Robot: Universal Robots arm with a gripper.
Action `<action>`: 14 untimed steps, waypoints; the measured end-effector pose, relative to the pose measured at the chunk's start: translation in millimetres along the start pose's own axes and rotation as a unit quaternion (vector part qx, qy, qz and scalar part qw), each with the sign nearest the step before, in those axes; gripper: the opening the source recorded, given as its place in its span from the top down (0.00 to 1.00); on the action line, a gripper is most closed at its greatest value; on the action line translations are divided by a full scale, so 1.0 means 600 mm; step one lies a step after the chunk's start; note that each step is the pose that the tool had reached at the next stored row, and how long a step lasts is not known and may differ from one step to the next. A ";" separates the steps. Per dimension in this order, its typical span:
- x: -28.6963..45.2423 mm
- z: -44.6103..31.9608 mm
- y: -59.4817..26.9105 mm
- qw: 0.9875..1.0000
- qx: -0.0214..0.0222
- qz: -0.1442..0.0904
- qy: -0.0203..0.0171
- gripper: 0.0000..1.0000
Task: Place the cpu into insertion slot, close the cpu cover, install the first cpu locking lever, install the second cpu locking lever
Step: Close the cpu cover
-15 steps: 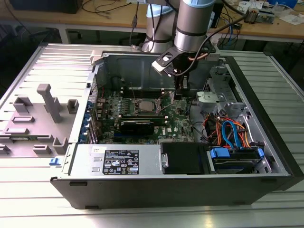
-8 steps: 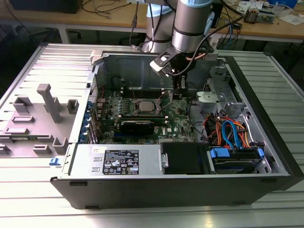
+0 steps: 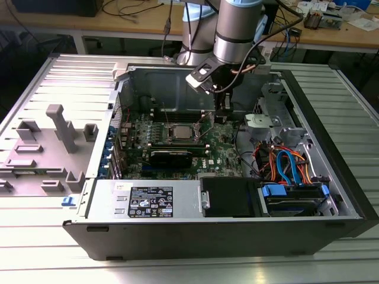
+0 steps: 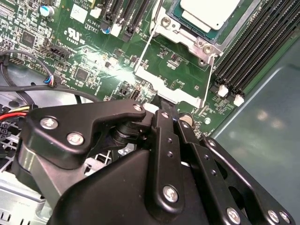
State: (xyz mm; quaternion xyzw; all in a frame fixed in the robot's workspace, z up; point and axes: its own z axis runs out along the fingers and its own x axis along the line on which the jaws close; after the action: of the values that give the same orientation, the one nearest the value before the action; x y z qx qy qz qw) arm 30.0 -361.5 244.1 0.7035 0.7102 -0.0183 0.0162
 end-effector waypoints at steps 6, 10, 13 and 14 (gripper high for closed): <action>0.000 0.000 -0.012 1.000 0.000 0.000 0.000 0.89; 0.000 0.000 -0.013 1.000 0.000 0.000 0.000 0.89; 0.000 0.000 -0.013 1.000 0.000 0.000 0.000 0.89; 0.000 0.000 -0.014 1.000 0.000 0.000 0.000 0.89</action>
State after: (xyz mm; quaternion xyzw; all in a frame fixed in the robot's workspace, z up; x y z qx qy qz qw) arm 21.6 -361.5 244.3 0.7036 0.7102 -0.0183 0.0161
